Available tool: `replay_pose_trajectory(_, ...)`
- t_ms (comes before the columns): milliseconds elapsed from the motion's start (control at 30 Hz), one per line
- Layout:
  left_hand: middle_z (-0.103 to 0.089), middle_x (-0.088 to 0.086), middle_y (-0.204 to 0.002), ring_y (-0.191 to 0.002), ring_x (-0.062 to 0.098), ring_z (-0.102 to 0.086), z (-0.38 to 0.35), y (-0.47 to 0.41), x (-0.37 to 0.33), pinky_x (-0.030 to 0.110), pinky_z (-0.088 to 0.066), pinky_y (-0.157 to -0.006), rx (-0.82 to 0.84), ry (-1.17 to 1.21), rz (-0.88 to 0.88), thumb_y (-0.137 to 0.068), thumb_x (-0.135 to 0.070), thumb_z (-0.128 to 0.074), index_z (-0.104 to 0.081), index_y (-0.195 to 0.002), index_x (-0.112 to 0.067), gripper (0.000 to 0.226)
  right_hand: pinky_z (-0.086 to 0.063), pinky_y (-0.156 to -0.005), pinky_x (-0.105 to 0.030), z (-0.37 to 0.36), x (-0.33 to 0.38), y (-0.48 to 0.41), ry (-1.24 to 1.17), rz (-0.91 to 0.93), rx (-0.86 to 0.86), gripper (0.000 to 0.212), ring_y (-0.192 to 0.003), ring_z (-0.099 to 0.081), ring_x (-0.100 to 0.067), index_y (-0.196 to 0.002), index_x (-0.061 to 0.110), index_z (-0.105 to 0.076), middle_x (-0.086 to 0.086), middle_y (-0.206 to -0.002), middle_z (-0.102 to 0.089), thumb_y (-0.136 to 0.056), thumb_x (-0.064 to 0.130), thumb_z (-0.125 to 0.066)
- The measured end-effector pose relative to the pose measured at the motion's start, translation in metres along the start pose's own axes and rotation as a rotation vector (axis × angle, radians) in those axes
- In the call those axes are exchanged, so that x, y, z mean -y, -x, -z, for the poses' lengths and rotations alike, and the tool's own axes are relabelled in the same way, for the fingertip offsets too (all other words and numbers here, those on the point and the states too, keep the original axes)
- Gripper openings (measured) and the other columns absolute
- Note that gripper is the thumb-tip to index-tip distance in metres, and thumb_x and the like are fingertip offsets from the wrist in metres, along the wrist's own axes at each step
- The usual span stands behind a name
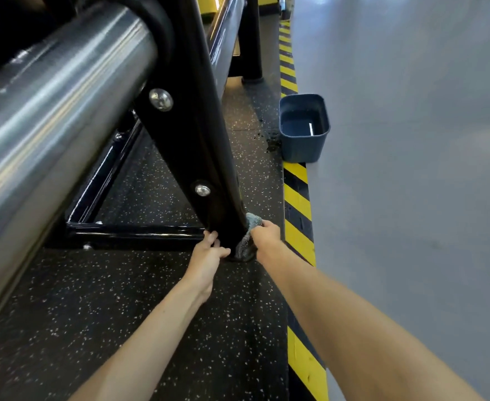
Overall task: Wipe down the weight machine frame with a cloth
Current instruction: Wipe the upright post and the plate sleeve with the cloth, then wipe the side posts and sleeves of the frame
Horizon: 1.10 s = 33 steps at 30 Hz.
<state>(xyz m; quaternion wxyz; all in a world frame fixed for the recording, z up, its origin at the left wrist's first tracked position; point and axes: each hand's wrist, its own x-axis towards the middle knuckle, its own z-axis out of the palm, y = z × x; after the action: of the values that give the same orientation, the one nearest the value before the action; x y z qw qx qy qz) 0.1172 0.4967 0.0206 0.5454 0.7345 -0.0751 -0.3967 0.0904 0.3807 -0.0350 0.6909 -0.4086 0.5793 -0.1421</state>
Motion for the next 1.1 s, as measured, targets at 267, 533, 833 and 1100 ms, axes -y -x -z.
replay_pose_trajectory(267,-0.040,0.002,-0.147,-0.130,0.008,-0.037,0.002,0.030,-0.015,0.029,-0.029,-0.106,-0.031,0.011,0.072,-0.092,0.005,-0.046,-0.031,-0.148,-0.018,0.063,-0.051,-0.062,-0.030,-0.001,0.047,0.038,-0.427,-0.062,-0.019,0.039,-0.077,-0.062,-0.026,-0.120,0.005,-0.062,-0.017,-0.102,-0.066,-0.088,-0.011,-0.047)
replay_pose_trajectory(533,-0.034,0.006,-0.152,-0.134,0.019,-0.040,-0.030,0.126,-0.029,0.038,-0.032,-0.112,-0.118,0.036,0.286,-0.093,0.008,-0.043,-0.034,-0.147,-0.016,0.060,-0.055,-0.079,-0.040,0.010,0.149,0.140,-0.534,-0.049,0.176,0.032,-0.075,-0.063,-0.027,-0.107,0.003,-0.067,-0.015,-0.085,-0.066,-0.089,-0.014,-0.047)
replay_pose_trajectory(833,-0.038,0.011,-0.146,-0.126,0.025,-0.044,-0.083,0.216,-0.091,0.039,-0.037,-0.104,-0.026,0.000,0.478,-0.094,0.007,-0.043,-0.035,-0.146,-0.009,0.055,-0.055,-0.068,-0.033,0.131,0.216,0.236,-0.411,-0.037,0.365,0.041,-0.076,-0.064,-0.024,-0.121,0.012,-0.057,-0.010,-0.096,-0.065,-0.090,-0.009,-0.040)
replay_pose_trajectory(1100,-0.057,0.007,-0.108,-0.108,0.023,-0.052,-0.117,0.298,-0.217,0.041,-0.038,-0.099,0.125,-0.033,0.453,-0.095,-0.003,-0.048,-0.051,-0.132,-0.007,0.037,-0.054,-0.052,-0.023,0.241,0.255,0.354,-0.443,-0.111,0.206,0.041,-0.075,-0.062,-0.018,-0.131,0.011,-0.050,-0.005,-0.091,-0.063,-0.096,-0.008,-0.038)
